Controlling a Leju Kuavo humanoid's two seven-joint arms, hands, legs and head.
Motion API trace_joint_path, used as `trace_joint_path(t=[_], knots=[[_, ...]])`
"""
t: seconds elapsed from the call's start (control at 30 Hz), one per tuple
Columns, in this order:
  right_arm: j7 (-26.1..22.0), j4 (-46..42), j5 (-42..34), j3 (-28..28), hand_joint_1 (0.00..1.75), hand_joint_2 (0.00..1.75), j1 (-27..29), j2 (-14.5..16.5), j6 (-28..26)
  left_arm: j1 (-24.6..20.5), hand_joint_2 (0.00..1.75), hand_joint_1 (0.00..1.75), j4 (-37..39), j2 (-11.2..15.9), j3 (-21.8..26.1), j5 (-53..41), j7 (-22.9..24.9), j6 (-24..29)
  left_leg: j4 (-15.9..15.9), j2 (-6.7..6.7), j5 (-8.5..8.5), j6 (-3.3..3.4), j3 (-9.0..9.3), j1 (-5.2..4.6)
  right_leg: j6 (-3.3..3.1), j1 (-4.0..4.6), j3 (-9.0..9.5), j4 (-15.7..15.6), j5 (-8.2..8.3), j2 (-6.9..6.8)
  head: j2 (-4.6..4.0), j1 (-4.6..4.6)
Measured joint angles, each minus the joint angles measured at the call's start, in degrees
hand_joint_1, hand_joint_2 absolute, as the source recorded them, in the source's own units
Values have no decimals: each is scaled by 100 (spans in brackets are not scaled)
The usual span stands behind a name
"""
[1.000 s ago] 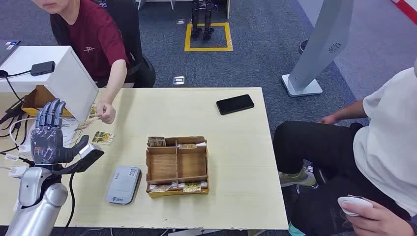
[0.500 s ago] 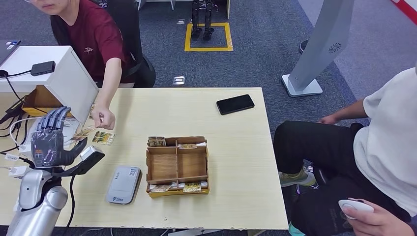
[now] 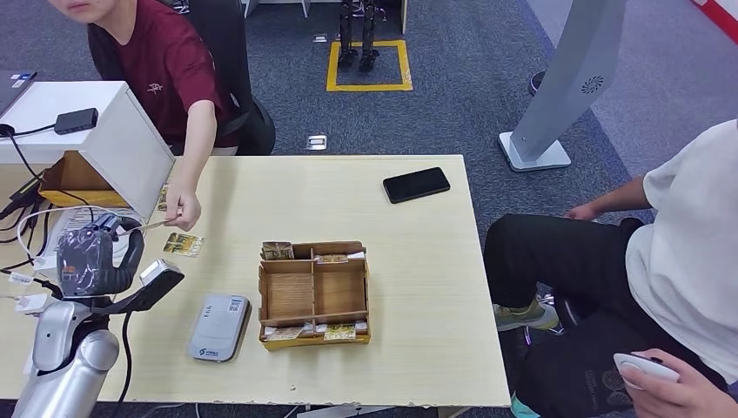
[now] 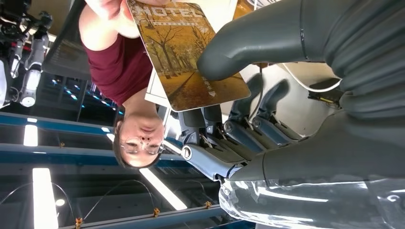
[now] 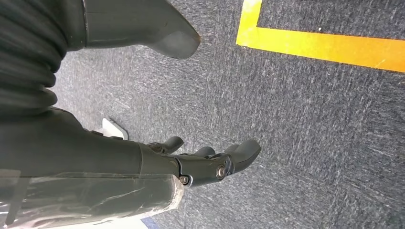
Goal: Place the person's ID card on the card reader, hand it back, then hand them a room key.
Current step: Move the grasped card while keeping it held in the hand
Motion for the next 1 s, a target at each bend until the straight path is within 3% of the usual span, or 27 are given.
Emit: trace_joint_path(t=[0.3,0.53,0.73,0.83,1.0], knots=[[-46,1,56,-71,0,175,1,4,14,84,175,175,-73,-81,80,802,-312,-327,0,-1,0,0,0,0,0,0,-1,0,0,0,0,-1],[-50,2,55,-190,0,175,7,15,-26,116,175,175,-281,-313,171,2454,-148,-2029,0,-2,0,0,0,-1,0,-1,0,0,0,0,0,-1],[-59,2,51,-285,0,175,20,24,-49,239,175,175,-477,-419,224,3024,-36,-2628,-1,-1,0,0,0,0,0,0,1,0,0,1,0,-1],[-46,3,39,-363,0,175,39,28,-78,506,175,175,-681,-422,293,3582,101,-3203,-2,7,-1,0,0,0,0,0,-2,0,-1,7,0,-2],[-34,4,37,-442,0,175,73,29,-97,899,175,175,-960,-416,425,3881,185,-3473,-2,-1,-1,0,-6,0,1,0,-4,0,-3,-1,0,-1]])
